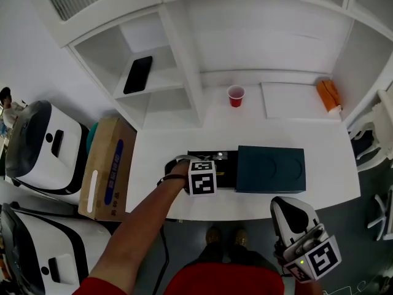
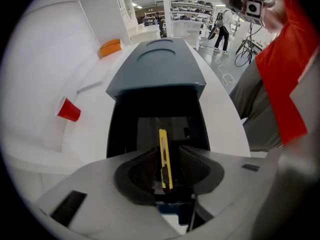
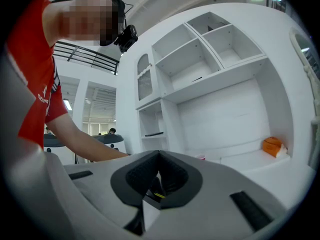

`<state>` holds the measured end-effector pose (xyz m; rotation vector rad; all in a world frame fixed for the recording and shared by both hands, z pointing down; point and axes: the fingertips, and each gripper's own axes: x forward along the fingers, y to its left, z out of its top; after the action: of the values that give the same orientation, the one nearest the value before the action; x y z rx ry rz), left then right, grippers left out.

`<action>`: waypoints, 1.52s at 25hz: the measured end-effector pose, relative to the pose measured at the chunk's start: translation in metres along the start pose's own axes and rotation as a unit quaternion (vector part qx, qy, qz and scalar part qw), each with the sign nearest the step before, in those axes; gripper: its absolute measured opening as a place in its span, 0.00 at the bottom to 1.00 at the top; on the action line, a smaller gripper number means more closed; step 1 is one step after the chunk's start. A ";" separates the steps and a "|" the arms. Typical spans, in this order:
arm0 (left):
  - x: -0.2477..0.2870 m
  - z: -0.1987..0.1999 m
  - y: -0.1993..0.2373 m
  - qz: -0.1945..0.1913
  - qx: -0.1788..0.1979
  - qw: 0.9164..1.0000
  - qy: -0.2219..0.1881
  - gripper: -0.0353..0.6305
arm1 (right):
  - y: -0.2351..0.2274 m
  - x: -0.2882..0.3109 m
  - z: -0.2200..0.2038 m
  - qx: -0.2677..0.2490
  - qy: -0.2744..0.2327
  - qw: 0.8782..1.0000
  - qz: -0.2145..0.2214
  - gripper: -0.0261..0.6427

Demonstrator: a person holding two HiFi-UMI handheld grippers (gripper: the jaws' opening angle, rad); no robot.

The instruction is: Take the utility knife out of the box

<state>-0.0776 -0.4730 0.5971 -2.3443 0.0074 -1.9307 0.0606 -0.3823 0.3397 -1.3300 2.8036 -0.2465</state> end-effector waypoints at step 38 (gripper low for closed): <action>-0.091 0.033 0.032 0.134 -0.139 0.953 -0.233 0.15 | -0.028 0.013 -0.005 0.017 -0.011 1.000 -0.015 0.04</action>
<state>-0.0613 -0.4955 0.4994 -2.7459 0.5609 -1.2896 0.0734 -0.4092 0.3493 -1.3614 2.7499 -0.2763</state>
